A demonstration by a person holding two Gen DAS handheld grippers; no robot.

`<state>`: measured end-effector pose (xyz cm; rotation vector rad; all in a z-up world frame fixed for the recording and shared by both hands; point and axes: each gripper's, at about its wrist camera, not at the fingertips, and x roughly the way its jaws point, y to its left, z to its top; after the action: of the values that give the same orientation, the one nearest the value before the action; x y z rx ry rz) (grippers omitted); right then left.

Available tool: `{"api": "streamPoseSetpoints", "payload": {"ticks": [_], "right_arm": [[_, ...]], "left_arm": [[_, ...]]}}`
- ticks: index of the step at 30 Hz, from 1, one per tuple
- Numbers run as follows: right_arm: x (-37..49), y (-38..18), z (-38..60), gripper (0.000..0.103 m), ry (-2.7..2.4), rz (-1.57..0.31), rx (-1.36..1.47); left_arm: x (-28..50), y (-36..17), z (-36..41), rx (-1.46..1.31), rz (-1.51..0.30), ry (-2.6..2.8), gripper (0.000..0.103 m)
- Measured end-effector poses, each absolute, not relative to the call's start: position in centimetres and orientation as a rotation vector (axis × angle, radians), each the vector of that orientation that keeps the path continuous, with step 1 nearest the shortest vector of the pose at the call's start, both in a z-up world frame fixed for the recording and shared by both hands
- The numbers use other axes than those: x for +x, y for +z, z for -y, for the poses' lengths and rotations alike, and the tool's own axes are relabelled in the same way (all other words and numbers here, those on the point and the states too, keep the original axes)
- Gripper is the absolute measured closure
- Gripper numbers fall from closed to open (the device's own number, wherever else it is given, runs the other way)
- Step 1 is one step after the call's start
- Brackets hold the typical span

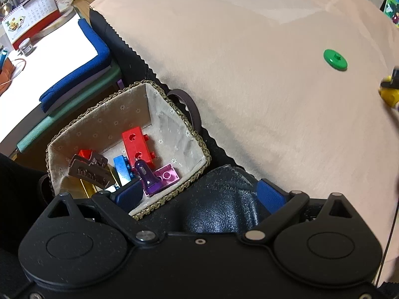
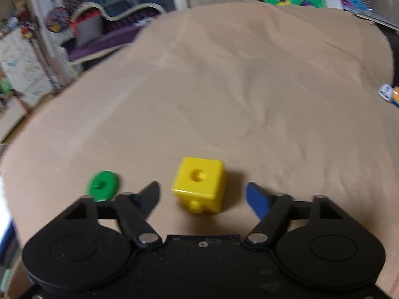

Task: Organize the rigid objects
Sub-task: 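Lower the right tool onto the yellow cube and close it, then grasp the green disc with the left tool while the right tool holds the yellow cube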

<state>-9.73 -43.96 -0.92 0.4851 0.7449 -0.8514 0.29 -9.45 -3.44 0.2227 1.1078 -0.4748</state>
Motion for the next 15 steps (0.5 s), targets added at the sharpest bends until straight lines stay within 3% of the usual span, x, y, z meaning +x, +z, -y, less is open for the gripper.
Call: {"api": "streamPoseSetpoints", "payload": {"ticks": [2, 15], "right_arm": [[-9.8, -1.8, 44.5, 0.066, -0.861, -0.772, 0.471], [-16.9, -2.0, 44.8, 0.067, -0.983, -0.678, 0.415]], "left_arm": [[0.3, -3.3, 9.5, 0.213, -1.101, -0.485, 0.008], [-0.9, -1.9, 14.5, 0.212, -1.021, -0.583, 0.009]]}}
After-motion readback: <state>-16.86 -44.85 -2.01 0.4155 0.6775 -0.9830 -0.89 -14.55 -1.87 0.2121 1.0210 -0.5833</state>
